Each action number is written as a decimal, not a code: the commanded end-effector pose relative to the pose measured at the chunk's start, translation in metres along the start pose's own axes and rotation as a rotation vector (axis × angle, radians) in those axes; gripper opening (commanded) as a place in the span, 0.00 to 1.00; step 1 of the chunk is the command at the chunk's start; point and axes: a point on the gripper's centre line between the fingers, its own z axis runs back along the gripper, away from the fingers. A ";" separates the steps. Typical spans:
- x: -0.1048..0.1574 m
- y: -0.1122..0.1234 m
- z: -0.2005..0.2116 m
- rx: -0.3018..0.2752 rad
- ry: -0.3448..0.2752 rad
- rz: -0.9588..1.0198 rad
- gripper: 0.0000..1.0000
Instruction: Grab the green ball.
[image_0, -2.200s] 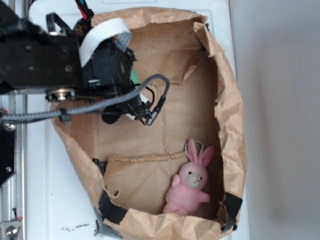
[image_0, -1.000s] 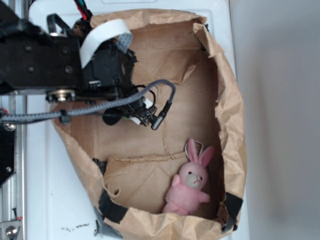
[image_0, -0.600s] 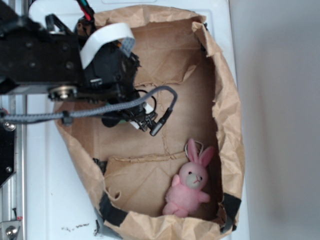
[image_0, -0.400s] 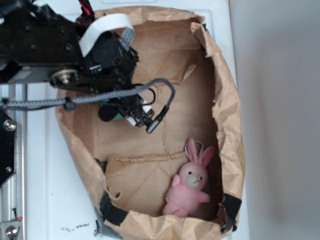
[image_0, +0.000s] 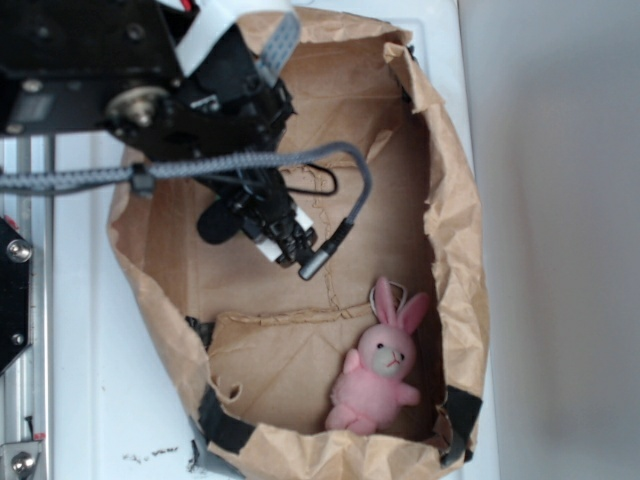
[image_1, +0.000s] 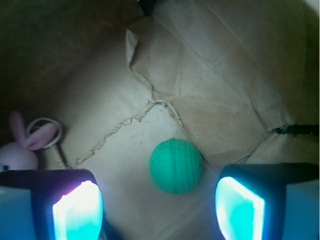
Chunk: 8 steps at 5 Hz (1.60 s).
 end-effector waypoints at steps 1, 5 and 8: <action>0.024 -0.022 0.034 -0.071 -0.052 -0.079 1.00; 0.018 -0.021 -0.016 -0.006 -0.115 -0.301 1.00; 0.018 0.003 -0.042 0.028 -0.149 -0.344 1.00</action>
